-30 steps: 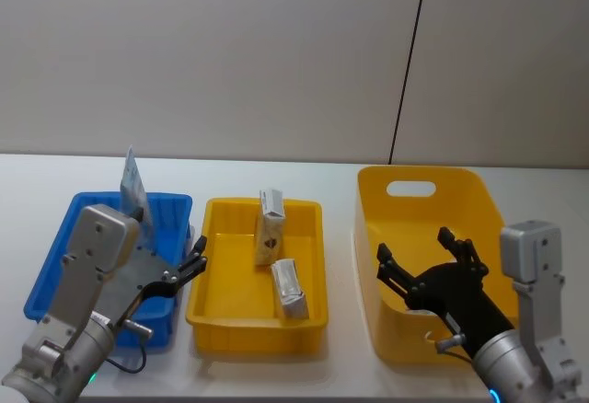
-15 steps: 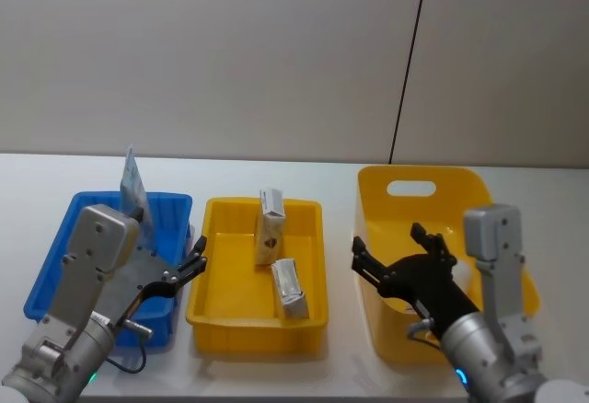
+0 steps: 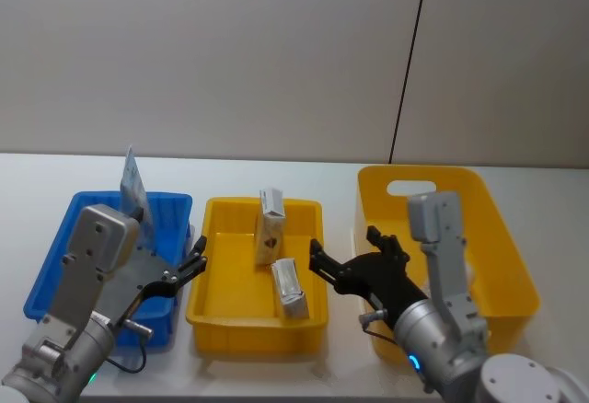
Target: Bimanual collaborative sorting of washing and personal care products
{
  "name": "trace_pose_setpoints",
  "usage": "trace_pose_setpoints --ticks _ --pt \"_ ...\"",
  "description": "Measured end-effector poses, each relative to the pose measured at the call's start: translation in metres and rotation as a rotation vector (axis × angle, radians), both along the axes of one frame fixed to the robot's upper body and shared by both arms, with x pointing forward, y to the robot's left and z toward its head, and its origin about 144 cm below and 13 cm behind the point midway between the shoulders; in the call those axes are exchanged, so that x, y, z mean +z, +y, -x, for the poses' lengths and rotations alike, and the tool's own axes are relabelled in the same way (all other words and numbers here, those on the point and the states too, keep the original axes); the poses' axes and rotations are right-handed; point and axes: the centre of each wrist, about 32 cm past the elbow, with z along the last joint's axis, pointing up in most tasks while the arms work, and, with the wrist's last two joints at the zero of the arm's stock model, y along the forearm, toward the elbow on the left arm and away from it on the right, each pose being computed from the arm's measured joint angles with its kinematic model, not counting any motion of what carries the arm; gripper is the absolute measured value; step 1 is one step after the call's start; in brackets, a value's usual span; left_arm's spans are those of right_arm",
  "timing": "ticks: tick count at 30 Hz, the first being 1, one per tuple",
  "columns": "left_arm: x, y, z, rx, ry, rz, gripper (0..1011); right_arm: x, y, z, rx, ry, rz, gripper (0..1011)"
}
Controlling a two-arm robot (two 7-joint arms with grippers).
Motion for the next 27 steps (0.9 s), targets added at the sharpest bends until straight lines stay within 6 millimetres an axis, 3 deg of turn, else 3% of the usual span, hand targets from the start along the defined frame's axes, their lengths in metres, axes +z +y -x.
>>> trace_pose_setpoints --ticks 27 --pt "0.0 0.0 0.0 0.0 0.0 0.0 1001 0.009 0.062 -0.026 -0.07 0.264 0.047 1002"
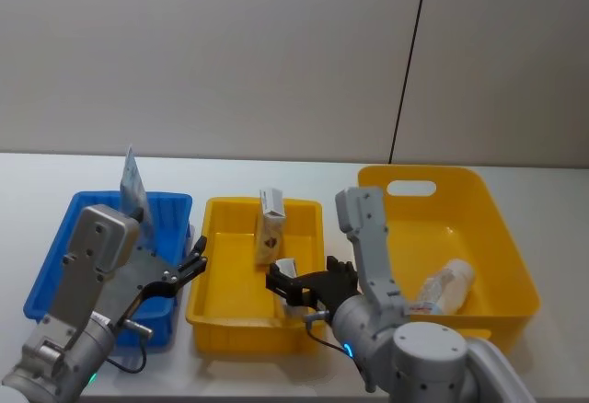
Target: Bimanual collaborative sorting of washing and personal care products
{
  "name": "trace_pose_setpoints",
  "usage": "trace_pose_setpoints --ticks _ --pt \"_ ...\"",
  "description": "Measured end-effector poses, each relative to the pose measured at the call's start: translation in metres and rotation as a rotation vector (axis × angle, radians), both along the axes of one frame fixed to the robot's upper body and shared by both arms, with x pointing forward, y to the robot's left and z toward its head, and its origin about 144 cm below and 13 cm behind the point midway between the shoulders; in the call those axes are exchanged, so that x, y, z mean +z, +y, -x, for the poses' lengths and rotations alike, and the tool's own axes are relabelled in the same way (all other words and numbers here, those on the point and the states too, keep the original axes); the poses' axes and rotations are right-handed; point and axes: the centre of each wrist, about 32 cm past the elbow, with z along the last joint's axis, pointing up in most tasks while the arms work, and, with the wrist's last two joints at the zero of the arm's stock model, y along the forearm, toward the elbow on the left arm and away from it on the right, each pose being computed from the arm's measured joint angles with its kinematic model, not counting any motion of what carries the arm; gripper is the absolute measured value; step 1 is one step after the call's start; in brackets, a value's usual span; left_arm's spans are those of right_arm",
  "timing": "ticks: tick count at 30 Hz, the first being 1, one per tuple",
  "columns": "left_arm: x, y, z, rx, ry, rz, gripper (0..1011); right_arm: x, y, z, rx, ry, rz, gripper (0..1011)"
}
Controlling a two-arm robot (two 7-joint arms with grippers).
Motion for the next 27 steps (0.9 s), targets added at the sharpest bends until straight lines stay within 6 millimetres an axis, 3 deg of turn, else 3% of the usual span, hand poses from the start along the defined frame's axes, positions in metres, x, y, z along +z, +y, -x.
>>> trace_pose_setpoints --ticks 10,19,27 --pt "0.0 0.0 0.0 0.0 0.0 0.0 1001 -0.002 0.015 -0.01 -0.004 0.061 0.023 1002" --pt "0.0 0.0 0.0 0.0 0.0 0.0 1001 -0.005 0.023 -0.016 -0.008 0.104 0.04 803" --pt "0.0 0.0 0.0 0.0 0.0 0.0 1001 -0.007 0.027 -0.021 -0.034 0.144 0.063 524"
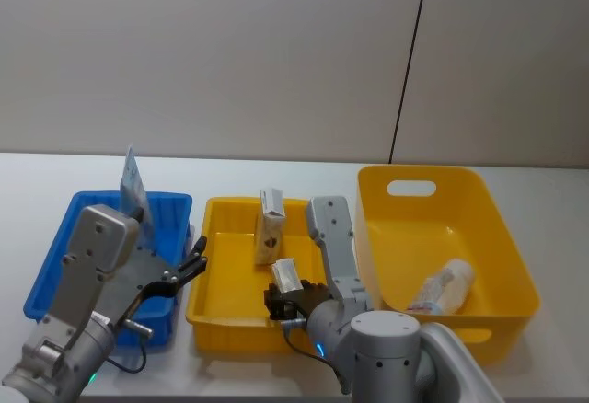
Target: Bimanual collaborative sorting of washing and personal care products
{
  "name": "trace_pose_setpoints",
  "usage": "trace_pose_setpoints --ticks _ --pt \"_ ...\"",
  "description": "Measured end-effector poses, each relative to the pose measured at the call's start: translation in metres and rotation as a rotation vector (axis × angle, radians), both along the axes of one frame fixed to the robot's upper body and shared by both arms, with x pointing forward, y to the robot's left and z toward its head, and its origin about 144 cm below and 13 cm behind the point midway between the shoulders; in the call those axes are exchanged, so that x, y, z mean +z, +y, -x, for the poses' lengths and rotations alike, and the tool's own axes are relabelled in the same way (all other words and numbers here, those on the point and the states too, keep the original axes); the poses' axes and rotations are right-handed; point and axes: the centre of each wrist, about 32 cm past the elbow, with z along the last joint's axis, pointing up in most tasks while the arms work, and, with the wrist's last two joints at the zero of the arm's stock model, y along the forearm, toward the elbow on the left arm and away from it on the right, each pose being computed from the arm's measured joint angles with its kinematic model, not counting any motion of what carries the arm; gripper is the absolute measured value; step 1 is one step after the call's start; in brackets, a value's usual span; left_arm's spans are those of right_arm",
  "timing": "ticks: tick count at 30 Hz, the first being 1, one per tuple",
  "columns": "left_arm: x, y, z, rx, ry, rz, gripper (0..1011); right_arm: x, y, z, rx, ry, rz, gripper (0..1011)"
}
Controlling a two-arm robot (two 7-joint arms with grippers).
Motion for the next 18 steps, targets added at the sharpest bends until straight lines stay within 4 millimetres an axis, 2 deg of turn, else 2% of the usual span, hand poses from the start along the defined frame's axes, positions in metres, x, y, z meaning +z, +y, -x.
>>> trace_pose_setpoints --ticks 3,4,18 --pt "0.0 0.0 0.0 0.0 0.0 0.0 1001 0.0003 0.0008 -0.0007 -0.01 0.005 0.006 442" --pt "0.0 0.0 0.0 0.0 0.0 0.0 1001 0.0006 0.0011 -0.0007 -0.014 0.004 0.01 384" --pt "0.0 0.0 0.0 0.0 0.0 0.0 1001 0.0097 -0.0012 0.0055 -0.038 -0.094 0.028 362"
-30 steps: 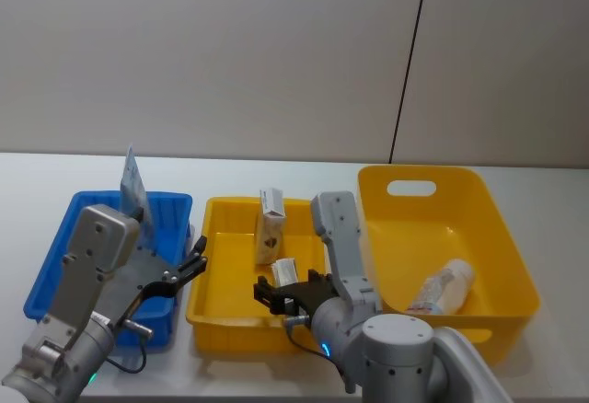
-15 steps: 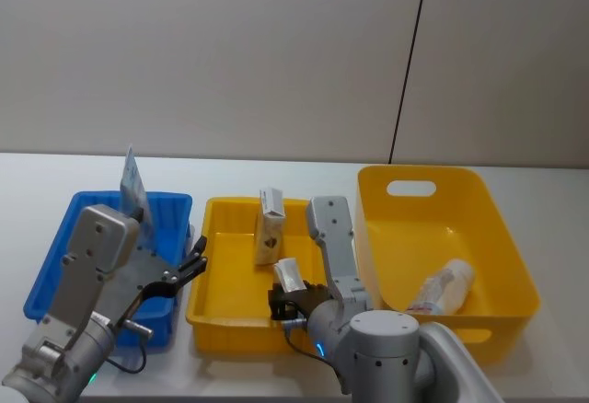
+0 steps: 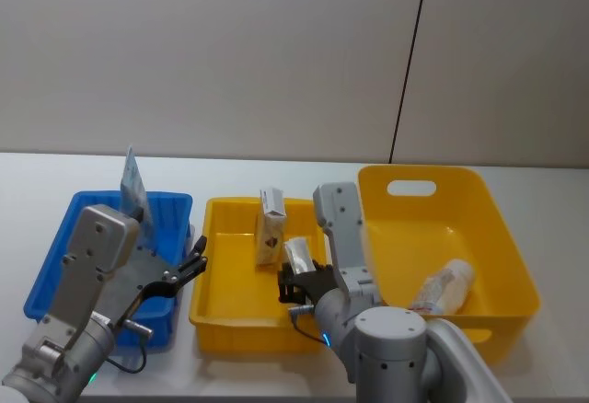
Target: Bimanual collaborative sorting of washing and personal care products
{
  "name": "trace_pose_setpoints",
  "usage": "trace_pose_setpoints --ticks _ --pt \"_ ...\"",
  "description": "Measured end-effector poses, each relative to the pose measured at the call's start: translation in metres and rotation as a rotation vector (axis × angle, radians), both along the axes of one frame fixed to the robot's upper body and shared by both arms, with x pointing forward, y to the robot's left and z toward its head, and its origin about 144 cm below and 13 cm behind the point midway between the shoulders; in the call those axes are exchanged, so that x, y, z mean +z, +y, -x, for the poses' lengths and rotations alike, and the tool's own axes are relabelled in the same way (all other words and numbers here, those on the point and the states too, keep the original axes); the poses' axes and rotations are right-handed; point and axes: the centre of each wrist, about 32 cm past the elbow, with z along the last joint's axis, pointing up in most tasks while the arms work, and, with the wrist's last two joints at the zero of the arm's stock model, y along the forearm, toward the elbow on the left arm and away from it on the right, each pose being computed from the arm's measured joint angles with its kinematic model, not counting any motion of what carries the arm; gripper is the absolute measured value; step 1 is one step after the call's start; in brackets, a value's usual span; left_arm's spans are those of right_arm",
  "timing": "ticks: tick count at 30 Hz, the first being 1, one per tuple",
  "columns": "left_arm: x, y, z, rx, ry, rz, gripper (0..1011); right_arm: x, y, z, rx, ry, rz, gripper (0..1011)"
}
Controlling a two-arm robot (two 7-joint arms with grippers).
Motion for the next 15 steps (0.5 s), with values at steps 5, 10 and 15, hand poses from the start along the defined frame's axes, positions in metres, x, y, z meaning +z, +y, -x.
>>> trace_pose_setpoints --ticks 5,10,15 --pt "0.0 0.0 0.0 0.0 0.0 0.0 1001 0.005 -0.003 0.004 -0.005 -0.059 0.005 362" --pt "0.0 0.0 0.0 0.0 0.0 0.0 1001 0.013 -0.008 0.01 -0.016 -0.132 0.013 362" --pt "0.0 0.0 0.0 0.0 0.0 0.0 1002 0.021 -0.017 0.016 -0.044 -0.211 0.026 362"
